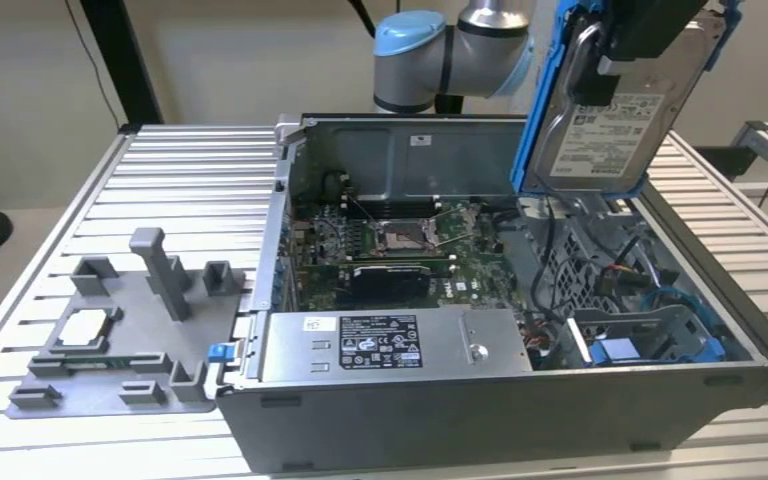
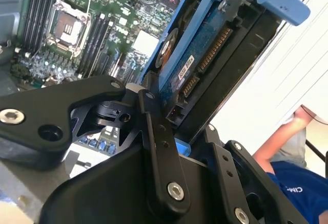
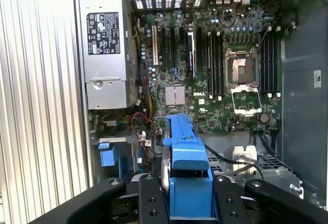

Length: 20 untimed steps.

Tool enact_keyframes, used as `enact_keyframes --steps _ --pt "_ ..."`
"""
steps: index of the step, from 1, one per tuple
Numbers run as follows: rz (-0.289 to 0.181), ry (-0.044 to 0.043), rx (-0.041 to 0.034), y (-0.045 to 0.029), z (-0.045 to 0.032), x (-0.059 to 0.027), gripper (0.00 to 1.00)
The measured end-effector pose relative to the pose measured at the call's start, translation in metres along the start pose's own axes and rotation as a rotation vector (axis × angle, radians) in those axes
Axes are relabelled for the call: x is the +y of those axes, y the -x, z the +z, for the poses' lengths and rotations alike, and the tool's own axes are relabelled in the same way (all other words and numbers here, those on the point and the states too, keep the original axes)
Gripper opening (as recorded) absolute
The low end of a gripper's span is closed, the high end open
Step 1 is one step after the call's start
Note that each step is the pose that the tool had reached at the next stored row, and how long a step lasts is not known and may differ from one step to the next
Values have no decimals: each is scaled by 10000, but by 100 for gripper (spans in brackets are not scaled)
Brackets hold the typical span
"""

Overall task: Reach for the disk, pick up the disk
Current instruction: 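Pick up the disk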

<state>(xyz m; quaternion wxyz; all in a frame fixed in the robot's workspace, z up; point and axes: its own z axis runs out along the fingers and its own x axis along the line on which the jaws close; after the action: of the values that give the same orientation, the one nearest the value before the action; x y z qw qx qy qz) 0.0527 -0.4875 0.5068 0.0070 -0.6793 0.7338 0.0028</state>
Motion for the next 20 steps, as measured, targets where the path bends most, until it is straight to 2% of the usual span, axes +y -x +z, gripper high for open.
enact_keyframes --steps 6,20 --pt "-11 0 0 -59 -1 -23 0" --pt "-42 1 0 -271 -3 -190 0"
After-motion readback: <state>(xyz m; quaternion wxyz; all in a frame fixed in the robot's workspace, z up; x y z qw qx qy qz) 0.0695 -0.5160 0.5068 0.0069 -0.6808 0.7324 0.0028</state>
